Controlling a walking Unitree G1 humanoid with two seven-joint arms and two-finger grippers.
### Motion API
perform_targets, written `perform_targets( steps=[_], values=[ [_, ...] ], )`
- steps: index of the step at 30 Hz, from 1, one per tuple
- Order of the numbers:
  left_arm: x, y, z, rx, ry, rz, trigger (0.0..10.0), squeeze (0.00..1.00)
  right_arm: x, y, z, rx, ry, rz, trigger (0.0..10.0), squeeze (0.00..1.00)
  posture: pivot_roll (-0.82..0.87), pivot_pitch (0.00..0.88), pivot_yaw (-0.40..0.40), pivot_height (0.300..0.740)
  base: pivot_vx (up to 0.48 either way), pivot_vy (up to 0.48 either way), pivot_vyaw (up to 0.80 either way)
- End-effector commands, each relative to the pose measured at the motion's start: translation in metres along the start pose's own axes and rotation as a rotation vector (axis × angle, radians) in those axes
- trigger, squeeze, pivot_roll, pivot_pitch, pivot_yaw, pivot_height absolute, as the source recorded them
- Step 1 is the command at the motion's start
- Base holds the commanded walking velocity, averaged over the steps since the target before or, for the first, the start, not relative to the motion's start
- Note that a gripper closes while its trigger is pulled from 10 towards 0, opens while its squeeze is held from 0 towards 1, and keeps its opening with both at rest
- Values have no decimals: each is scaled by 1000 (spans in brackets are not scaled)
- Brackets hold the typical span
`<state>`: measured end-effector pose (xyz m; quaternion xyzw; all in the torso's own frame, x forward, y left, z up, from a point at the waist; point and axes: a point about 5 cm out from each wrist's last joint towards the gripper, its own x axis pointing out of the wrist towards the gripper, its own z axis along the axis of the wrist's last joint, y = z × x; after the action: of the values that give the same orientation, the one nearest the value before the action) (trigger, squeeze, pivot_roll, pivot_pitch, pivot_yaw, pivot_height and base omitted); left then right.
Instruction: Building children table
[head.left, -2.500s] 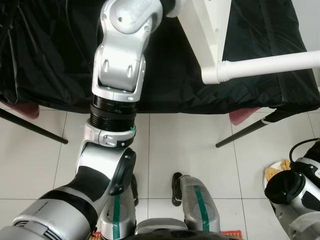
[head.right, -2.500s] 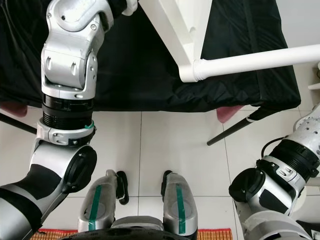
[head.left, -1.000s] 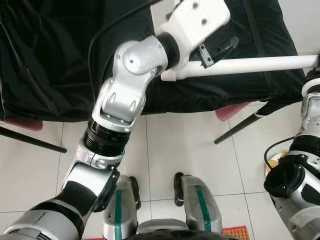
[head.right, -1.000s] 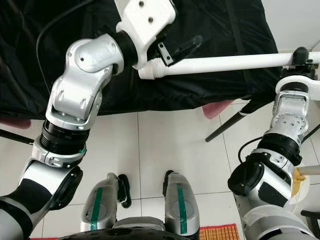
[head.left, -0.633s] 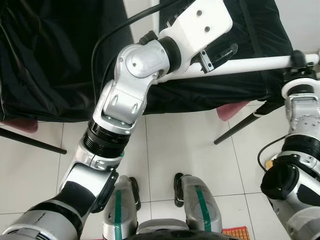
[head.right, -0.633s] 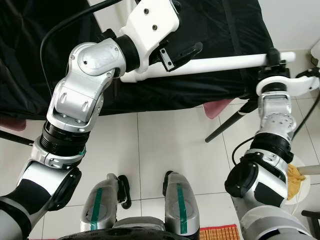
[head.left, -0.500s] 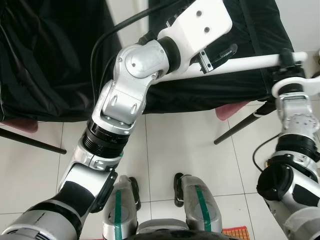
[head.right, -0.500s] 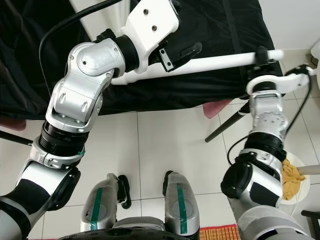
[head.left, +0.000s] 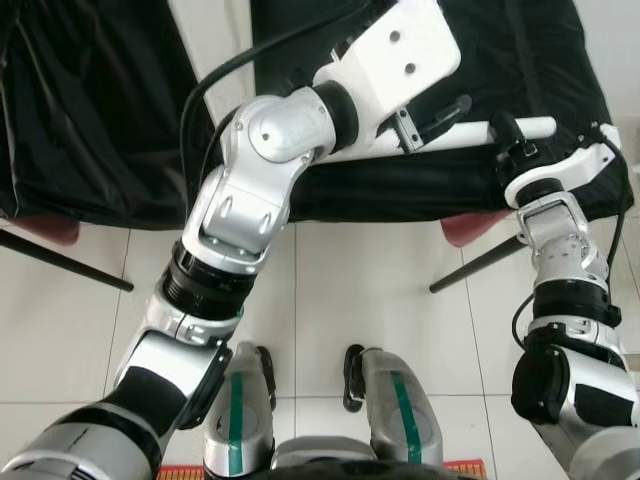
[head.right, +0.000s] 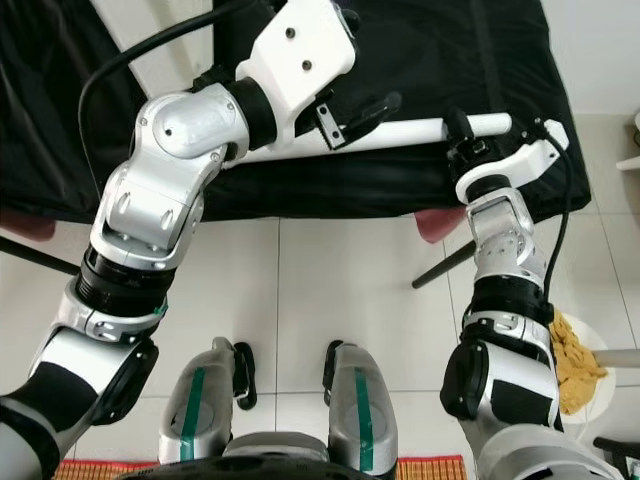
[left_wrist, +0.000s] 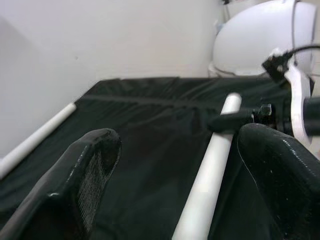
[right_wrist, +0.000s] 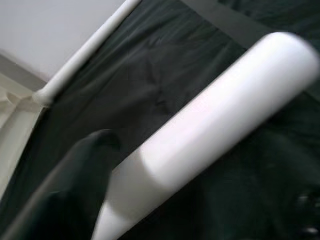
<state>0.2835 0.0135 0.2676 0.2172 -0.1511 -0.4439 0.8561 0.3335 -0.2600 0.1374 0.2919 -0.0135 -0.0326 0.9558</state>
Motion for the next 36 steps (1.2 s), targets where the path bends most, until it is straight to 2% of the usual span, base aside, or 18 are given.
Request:
perform_targets(
  steps=[1,2,3,4,7,8,10,13,15,19,20,21,24,26,28,30,33,36],
  values=[
    [-2,0,-1,3,4,20,10000,0,-9,-18,-17,2,46,-127,10000,1000,18,113,8,740,0,0,0],
    [-2,0,-1,3,4,20,10000,0,-9,-18,-17,2,46,-127,10000,1000,18,113,8,740,0,0,0],
    [-3,2,-2,4,8,27,10000,0,-10,-22,-12,-31,-11,-179,10000,1000,21,115,9,740,0,0,0],
    [-4,3,-2,4,11,33,10000,0,-12,-25,-7,-54,-73,-224,10000,208,21,115,10,740,0,0,0],
    [-5,4,-3,3,12,35,10000,0,-13,-26,-3,-72,-115,-249,10000,208,22,114,9,740,0,0,0],
    [-8,6,-6,-10,16,30,10000,0,-14,-16,2,-150,-178,-227,10000,0,26,111,9,740,0,0,0],
    [-8,6,-6,-10,16,30,10000,0,-14,-16,2,-150,-178,-227,10000,0,26,111,9,740,0,0,0],
    [-12,9,-9,-19,24,21,10000,0,-15,-3,-1,-157,-172,-173,10000,0,34,107,10,740,0,0,0],
    [-13,9,-9,-19,26,21,10000,0,-15,-1,-1,-155,-175,-165,10000,0,34,107,10,740,0,0,0],
    [-17,14,-14,-29,42,32,10000,0,-27,19,0,-165,-234,-84,10000,0,37,105,9,740,0,0,0],
    [-17,14,-14,-29,42,32,10000,0,-27,19,0,-165,-234,-84,10000,0,37,105,9,740,0,0,0],
    [-19,15,-17,-36,52,31,10000,0,-34,33,-1,-172,-250,-55,10000,0,31,116,11,740,0,0,0],
    [-20,15,-20,-35,60,28,10000,0,-38,37,-6,-149,-231,-66,10000,0,30,115,12,740,0,0,0],
    [-20,15,-20,-33,61,28,10000,0,-39,37,-8,-133,-220,-75,10000,0,29,118,13,740,0,0,0],
    [-20,14,-22,-29,67,30,10000,0,-42,27,-21,-98,-131,-169,10000,0,27,121,18,740,0,0,0],
    [-21,14,-22,-29,69,31,10000,0,-44,22,-25,-87,-94,-211,10000,0,27,121,18,740,0,0,0],
    [-21,14,-22,-28,69,28,10000,0,-47,14,-34,14,-26,-282,10000,0,25,123,25,740,0,0,0],
    [-21,13,-22,-34,71,15,10000,0,-48,20,-41,29,39,-200,10000,0,28,126,28,740,0,0,0]
  ],
)
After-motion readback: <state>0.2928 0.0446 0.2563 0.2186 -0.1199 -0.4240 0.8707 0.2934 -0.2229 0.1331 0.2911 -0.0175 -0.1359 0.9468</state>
